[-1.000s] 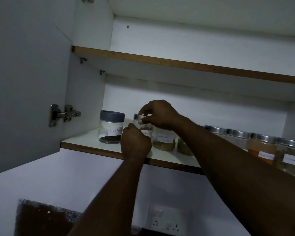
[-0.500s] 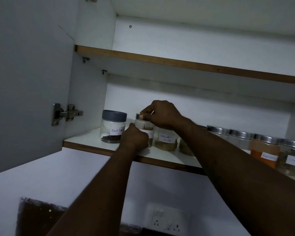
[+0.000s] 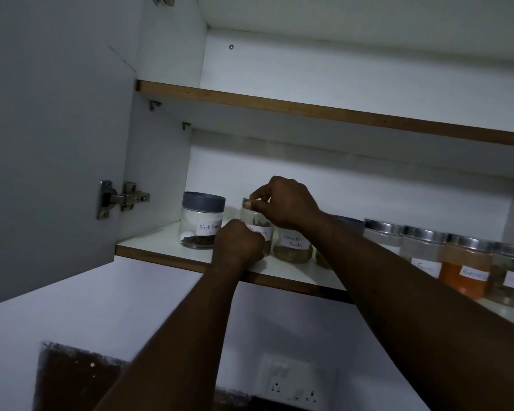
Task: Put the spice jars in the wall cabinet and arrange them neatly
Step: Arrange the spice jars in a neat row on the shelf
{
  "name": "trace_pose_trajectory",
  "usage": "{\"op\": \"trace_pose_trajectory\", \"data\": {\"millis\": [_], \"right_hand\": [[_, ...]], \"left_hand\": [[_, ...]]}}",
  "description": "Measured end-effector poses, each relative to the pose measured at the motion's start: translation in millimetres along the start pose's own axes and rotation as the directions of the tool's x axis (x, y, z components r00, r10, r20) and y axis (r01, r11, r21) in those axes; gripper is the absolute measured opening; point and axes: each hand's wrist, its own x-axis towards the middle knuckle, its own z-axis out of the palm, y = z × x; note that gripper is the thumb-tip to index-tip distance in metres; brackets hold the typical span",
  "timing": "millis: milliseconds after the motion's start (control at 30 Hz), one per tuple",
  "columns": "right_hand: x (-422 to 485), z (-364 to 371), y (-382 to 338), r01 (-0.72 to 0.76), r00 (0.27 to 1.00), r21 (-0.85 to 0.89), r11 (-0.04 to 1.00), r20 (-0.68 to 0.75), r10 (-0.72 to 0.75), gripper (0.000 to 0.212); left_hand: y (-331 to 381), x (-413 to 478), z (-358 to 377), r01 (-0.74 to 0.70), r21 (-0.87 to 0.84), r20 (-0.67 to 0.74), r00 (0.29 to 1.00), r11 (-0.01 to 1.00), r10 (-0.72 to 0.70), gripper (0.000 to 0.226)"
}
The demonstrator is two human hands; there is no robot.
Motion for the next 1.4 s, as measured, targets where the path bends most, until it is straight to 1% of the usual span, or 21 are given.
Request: {"op": "trace_pose_trajectory", "data": {"millis": [100, 167, 200, 267, 333, 400, 433, 500, 600, 667, 767, 833, 933, 1000, 1167, 1267, 1400], "right_hand": [[-1, -1, -3, -0.023, 0.999, -0.006, 1.0, 0.031, 0.023, 0.055], [-2, -2, -5, -0.034, 0.999, 0.017, 0.999, 0.03, 0.034, 0.063], [-2, -2, -7, -0.027, 1.0, 0.023, 0.999, 0.013, 0.027, 0.065], [-3, -1, -14, 0.015, 0.999, 0.064, 0.998, -0.038, -0.013, 0.061], [-2, 4, -28, 0.069, 0.996, 0.176, 0.982, -0.067, -0.058, 0.054], [-1, 12, -46, 0.093, 0.996, 0.276, 0.957, -0.035, -0.087, 0.052], [-1, 18, -54, 0.092, 0.995, 0.287, 0.954, 0.0, -0.096, 0.053], [1, 29, -66, 0.089, 0.994, 0.243, 0.966, 0.043, -0.102, 0.056], [2, 44, -75, 0.121, 0.993, 0.141, 0.983, -0.013, -0.12, 0.046], [2, 50, -79, 0.144, 0.988, 0.053, 0.988, -0.063, -0.141, 0.04], [5, 48, -81, 0.177, 0.979, -0.038, 0.983, -0.101, -0.18, 0.036], [9, 42, -79, 0.151, 0.983, -0.035, 0.988, -0.101, -0.154, 0.034], [14, 35, -74, 0.101, 0.993, 0.054, 0.993, -0.063, -0.097, 0.03], [15, 34, -71, 0.096, 0.995, 0.072, 0.993, -0.039, -0.094, 0.031], [17, 33, -68, 0.093, 0.995, 0.063, 0.994, -0.048, -0.09, 0.034], [17, 34, -68, 0.093, 0.995, 0.036, 0.995, -0.051, -0.091, 0.035], [17, 33, -69, 0.102, 0.993, 0.005, 0.995, -0.058, -0.102, 0.037]], "left_hand": [[-2, -18, 1, -0.073, -0.027, -0.194, 0.979, 0.997, 0.066, 0.021], [-6, -29, -4, -0.091, -0.093, -0.306, 0.95, 0.992, 0.059, 0.031], [-11, -32, -10, -0.096, -0.114, -0.358, 0.932, 0.989, 0.049, 0.033], [-25, -29, -28, -0.109, -0.08, -0.445, 0.894, 0.991, 0.062, 0.04], [-42, -20, -49, -0.094, 0.019, -0.465, 0.881, 0.995, 0.092, 0.057], [-57, -10, -67, -0.106, 0.111, -0.4, 0.906, 0.988, 0.142, 0.072], [-62, -5, -73, -0.123, 0.135, -0.345, 0.924, 0.983, 0.163, 0.079], [-67, 8, -80, -0.137, 0.159, -0.229, 0.958, 0.978, 0.172, 0.089], [-70, 30, -90, -0.085, 0.189, -0.061, 0.993, 0.978, 0.098, 0.096], [-73, 40, -93, -0.054, 0.21, 0.016, 0.999, 0.976, 0.052, 0.094], [-80, 46, -92, -0.045, 0.229, 0.054, 0.998, 0.972, 0.033, 0.083], [-82, 46, -86, -0.066, 0.291, 0.077, 0.996, 0.954, 0.045, 0.08], [-82, 47, -79, -0.09, 0.377, 0.085, 0.994, 0.922, 0.062, 0.082], [-83, 49, -77, -0.102, 0.398, 0.088, 0.994, 0.912, 0.072, 0.082], [-84, 50, -75, -0.141, 0.452, 0.126, 0.988, 0.881, 0.093, 0.088], [-84, 51, -73, -0.143, 0.515, 0.15, 0.986, 0.845, 0.075, 0.089], [-84, 53, -73, -0.144, 0.556, 0.19, 0.981, 0.819, 0.044, 0.095]]}}
